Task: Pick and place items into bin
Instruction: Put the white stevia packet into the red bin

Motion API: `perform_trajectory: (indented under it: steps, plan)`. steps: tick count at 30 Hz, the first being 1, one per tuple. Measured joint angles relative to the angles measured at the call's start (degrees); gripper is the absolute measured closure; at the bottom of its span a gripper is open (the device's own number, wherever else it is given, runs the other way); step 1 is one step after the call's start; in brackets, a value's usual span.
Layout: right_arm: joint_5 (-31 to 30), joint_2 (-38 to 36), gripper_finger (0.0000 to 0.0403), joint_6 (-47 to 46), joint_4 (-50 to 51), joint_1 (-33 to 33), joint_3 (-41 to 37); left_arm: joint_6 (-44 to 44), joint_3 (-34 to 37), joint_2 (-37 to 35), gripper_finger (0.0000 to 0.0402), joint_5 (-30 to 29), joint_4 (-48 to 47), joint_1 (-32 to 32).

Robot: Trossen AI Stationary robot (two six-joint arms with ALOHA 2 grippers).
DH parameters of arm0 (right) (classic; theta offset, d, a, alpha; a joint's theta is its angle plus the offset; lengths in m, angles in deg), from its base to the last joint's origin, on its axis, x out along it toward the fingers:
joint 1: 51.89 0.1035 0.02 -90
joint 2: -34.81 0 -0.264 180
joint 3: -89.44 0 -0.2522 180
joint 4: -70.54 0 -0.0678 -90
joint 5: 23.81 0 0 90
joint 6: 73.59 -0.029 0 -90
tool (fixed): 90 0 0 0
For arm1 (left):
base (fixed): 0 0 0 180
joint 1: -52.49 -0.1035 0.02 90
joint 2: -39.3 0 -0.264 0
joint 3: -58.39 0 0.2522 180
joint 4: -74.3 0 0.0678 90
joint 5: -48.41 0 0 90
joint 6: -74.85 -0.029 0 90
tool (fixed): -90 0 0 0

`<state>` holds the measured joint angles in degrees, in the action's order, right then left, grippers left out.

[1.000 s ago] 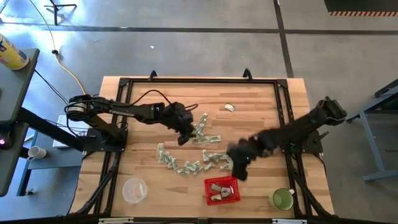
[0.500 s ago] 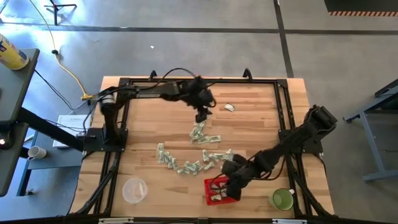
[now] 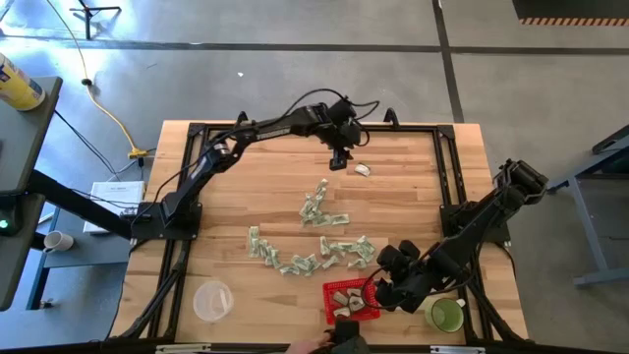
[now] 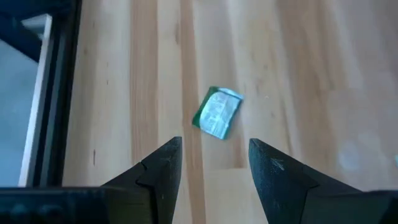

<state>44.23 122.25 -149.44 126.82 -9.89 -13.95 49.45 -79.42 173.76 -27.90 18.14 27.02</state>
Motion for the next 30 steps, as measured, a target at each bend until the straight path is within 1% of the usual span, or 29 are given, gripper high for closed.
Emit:
perform_trajectory:
  steps: [3,7,8,10,11,13,15,17,19,21,23,25,27,30]
  plan:
    - [-0.2,0.0,0.0146,-1.2,0.5,-0.4,0.0,1.9,-1.5,1.1,0.0183,-3.9,2.7,0.5]
    - [-0.5,0.0,0.0146,-1.5,1.5,-0.4,0.0,3.0,-1.0,1.8,0.0183,-5.8,4.0,2.2]
    - [-0.6,0.0,0.0146,-1.7,1.9,-0.4,0.0,4.6,-1.0,2.2,0.0183,-6.7,5.1,3.0]
    - [-0.5,0.0,0.0146,-2.0,2.8,-0.4,0.0,12.3,-1.3,3.0,0.0183,-8.5,7.7,4.4]
    - [-0.5,0.0,0.0146,-2.1,3.2,-0.4,0.0,17.4,-1.3,3.1,0.0183,-8.5,6.5,4.9]
    - [-0.5,0.0,0.0146,-2.2,3.6,-0.4,0.0,26.6,-1.4,3.3,0.0183,-8.5,7.1,5.6]
    - [-0.4,0.0,0.0146,-2.4,3.9,-0.4,0.0,32.6,-1.5,3.7,0.0187,-9.5,8.8,6.3]
    - [-0.5,0.0,0.0146,-2.8,4.0,-0.4,0.0,35.8,-1.5,3.7,0.0202,-12.5,9.0,6.8]
    - [-1.7,0.0,0.0146,-4.1,4.5,-0.4,0.0,37.0,-1.5,3.7,0.0226,-12.5,8.2,7.0]
    - [-3.9,0.0,0.0147,-5.7,6.2,-0.5,0.0,37.5,-1.6,3.3,0.0253,-8.9,3.7,6.9]
    - [-5.2,-0.2,0.015,-6.5,8.4,-1.5,0.0,35.4,-1.4,1.8,0.0281,-4.3,-3.9,6.7]
    - [-6.5,-1.3,0.0154,-5.9,10.2,-2.9,0.0,31.0,-1.4,-1.0,0.031,-4.0,-10.1,7.2]
    - [-8.5,-3.1,0.0159,-4.5,13.0,-4.9,0.0,26.5,-1.3,-4.7,0.0337,-5.1,-16.8,8.6]
    - [-10.3,-6.8,0.0164,0.0,18.6,-9.6,-1.0,23.3,2.3,-11.3,0.0369,-5.1,-21.0,11.8]
